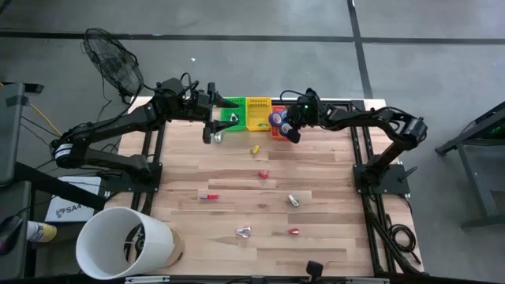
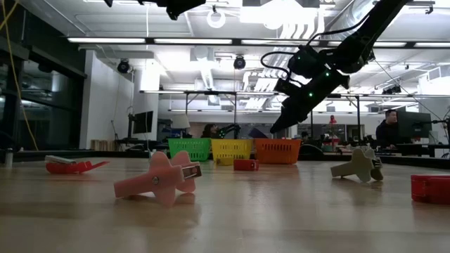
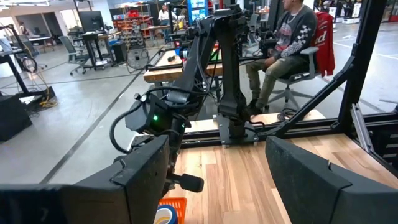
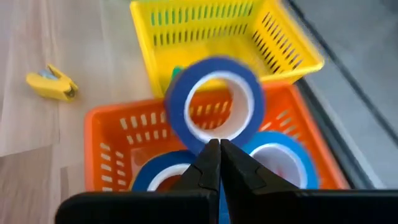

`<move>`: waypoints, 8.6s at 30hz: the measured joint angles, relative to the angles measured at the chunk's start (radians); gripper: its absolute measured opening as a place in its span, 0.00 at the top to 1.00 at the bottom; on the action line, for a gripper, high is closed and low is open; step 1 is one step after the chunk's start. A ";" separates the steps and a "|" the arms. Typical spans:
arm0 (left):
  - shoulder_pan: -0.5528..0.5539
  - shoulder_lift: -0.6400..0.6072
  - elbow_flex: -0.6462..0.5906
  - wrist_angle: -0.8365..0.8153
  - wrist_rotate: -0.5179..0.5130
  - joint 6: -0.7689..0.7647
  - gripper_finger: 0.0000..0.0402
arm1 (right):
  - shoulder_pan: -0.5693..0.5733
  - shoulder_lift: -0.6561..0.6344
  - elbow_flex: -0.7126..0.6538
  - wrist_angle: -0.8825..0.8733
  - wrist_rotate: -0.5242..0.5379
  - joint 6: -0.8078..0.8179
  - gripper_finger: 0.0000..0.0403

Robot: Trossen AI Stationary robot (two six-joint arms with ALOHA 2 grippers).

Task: Pick and place Stapler, Stapler remover, tape
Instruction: Put the purple tape into the orange bin, then put the gray staple remover into the green bin

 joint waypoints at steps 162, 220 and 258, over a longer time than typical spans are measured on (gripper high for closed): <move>0.000 0.000 0.000 -0.314 0.142 0.218 0.34 | 0.669 -0.296 0.002 -0.566 -0.044 1.361 0.45; 0.000 0.000 0.000 -0.335 0.286 0.222 0.34 | 0.778 0.191 0.475 -1.181 -0.109 1.424 0.28; 0.000 0.000 0.000 -0.352 0.285 0.244 0.34 | 0.869 0.269 0.410 -1.020 -0.037 1.398 0.28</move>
